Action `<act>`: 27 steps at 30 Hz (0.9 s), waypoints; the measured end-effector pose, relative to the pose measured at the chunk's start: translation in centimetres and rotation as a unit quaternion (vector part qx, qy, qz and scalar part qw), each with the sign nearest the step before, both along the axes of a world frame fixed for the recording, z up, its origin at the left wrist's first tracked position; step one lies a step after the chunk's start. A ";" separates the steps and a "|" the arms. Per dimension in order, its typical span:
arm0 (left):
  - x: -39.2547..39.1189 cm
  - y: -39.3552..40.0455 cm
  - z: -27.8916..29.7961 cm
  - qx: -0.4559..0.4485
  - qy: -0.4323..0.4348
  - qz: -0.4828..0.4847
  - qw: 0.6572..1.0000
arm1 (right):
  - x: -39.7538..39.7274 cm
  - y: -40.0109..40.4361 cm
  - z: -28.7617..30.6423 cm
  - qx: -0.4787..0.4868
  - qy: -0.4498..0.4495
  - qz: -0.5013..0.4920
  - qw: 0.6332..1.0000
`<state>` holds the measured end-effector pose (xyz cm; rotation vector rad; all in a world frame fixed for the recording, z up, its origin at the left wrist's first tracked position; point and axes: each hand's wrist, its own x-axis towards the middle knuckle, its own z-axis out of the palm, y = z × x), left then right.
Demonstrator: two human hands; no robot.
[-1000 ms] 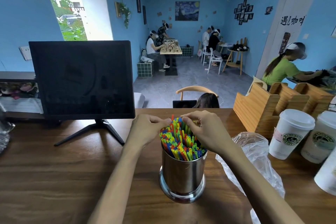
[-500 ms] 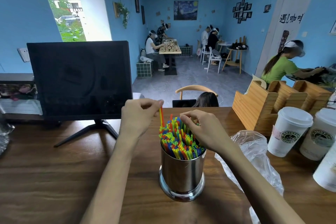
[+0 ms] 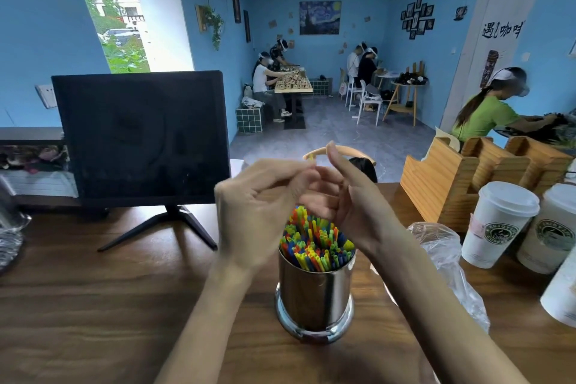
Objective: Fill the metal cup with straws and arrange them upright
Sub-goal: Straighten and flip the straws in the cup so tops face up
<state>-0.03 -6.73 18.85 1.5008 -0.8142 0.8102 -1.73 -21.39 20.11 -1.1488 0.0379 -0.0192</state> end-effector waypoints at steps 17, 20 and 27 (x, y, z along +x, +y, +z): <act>1.8 0.9 -4.1 0.228 0.019 0.044 0.972 | 0.7 -4.2 0.1 -0.200 -0.073 -0.001 0.977; 1.5 1.1 -4.4 0.216 -0.016 0.048 0.975 | 0.7 -4.0 -0.1 -0.174 -0.068 -0.015 0.982; -0.2 0.7 -2.7 0.133 -0.115 0.086 0.981 | 1.1 -3.1 -1.1 -0.098 -0.025 -0.001 0.995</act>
